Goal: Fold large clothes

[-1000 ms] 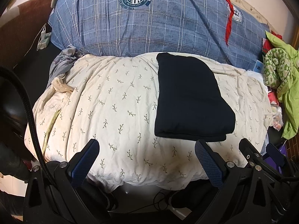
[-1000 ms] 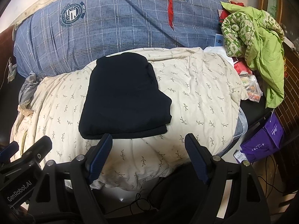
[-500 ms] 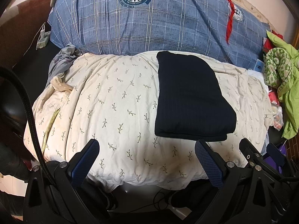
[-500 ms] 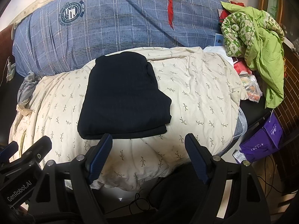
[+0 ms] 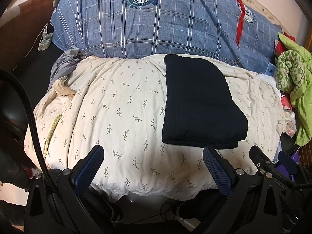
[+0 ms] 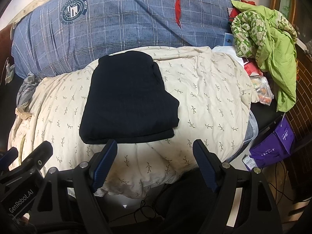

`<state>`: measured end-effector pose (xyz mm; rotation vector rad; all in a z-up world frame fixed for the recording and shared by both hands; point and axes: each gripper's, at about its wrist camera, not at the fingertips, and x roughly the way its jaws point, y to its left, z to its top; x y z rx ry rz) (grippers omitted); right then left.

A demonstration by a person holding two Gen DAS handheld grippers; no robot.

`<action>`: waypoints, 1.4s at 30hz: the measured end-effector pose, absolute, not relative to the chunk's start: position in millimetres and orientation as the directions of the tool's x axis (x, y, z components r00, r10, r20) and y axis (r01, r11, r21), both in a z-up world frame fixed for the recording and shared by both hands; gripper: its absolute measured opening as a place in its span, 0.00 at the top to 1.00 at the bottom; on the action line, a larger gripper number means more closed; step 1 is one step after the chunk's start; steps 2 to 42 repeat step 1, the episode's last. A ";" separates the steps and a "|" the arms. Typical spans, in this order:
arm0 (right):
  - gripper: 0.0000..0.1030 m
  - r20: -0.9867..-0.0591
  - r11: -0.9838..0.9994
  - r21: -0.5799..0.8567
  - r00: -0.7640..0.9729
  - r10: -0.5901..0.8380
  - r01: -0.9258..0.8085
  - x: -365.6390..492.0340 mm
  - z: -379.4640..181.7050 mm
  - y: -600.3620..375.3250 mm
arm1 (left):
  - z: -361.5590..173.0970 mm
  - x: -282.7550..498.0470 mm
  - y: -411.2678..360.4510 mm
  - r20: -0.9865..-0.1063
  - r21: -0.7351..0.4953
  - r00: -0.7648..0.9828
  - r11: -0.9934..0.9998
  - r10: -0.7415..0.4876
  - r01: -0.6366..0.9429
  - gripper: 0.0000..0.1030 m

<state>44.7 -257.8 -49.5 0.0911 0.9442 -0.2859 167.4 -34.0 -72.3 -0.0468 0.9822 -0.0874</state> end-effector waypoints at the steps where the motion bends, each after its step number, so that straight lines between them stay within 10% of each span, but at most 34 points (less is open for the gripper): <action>1: 0.22 -0.809 0.959 -0.048 0.552 -0.202 0.280 45.0 -49.3 -257.7 | -72.9 168.0 -33.3 -0.830 -0.083 0.549 0.995 -0.097 0.051 0.02; 42: 0.22 -0.809 0.959 -0.048 0.552 -0.202 0.280 45.0 -49.3 -257.7 | -72.9 168.0 -33.3 -0.830 -0.083 0.549 0.995 -0.097 0.051 0.02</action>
